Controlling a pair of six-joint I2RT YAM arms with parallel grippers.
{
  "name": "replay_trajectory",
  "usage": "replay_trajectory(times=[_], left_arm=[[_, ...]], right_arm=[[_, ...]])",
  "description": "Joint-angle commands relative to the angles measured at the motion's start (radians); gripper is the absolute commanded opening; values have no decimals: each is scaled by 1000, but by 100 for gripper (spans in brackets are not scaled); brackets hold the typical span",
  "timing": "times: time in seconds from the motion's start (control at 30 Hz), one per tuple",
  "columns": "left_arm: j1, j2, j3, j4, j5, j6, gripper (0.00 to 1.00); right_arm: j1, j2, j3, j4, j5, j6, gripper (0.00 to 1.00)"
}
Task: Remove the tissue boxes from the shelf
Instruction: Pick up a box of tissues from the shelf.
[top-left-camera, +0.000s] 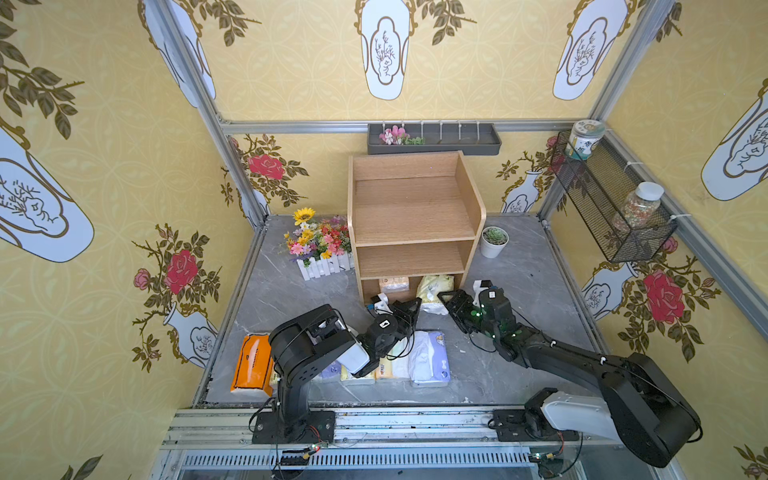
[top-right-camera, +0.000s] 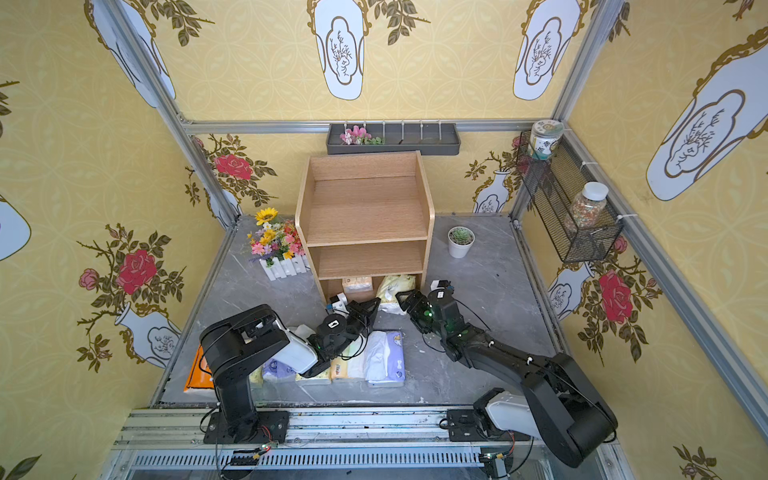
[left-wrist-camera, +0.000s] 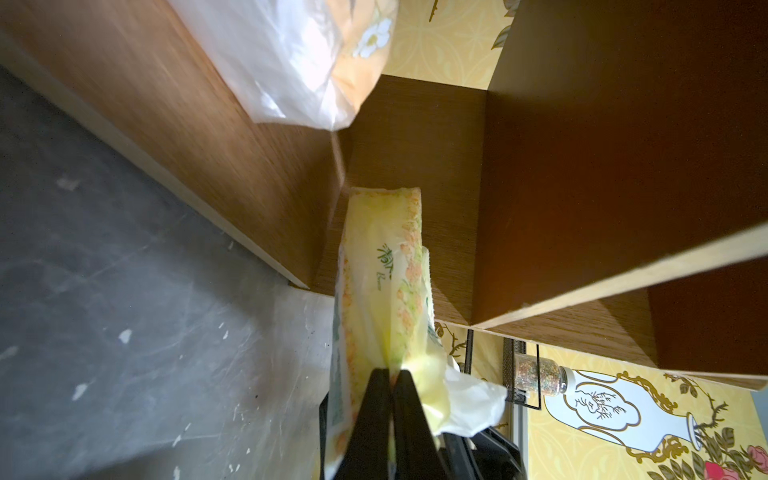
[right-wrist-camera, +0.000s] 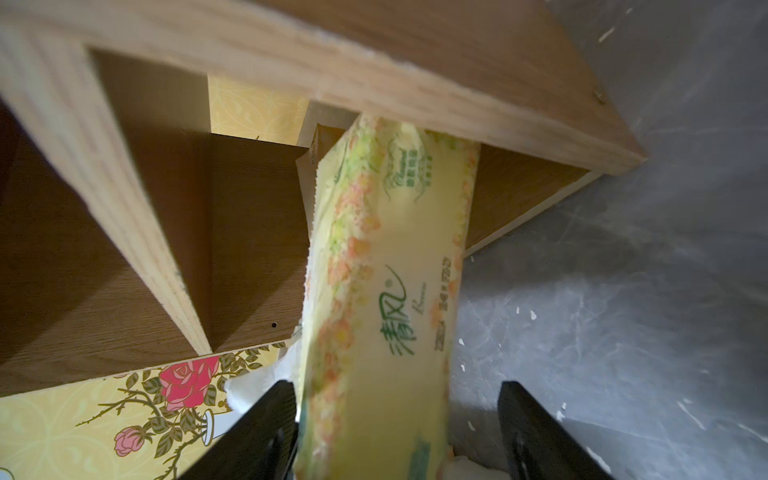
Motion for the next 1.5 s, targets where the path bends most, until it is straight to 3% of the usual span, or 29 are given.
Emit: replay_trajectory(times=[0.0,0.3,0.47,0.77,1.03,1.47], left_arm=[[-10,-11,-9,39,-11,-10,0],[-37,-14,-23,38,-37,-47,2],[-44,-51,-24,7,-60,-1,29],[-60,-193,-50,-161,-126,74,52],[-60,-187,-78,-180,-118,55,59],[-61,-396,-38,-490,-216,319,59]], right_arm=[[1,19,11,89,-10,-2,74],[0,-3,20,114,-16,-8,52],[1,-36,14,103,-22,-16,45],[-3,-121,9,24,-38,-37,38],[-4,-298,-8,-223,-22,-124,37],[-11,-603,105,-933,19,-354,37]])
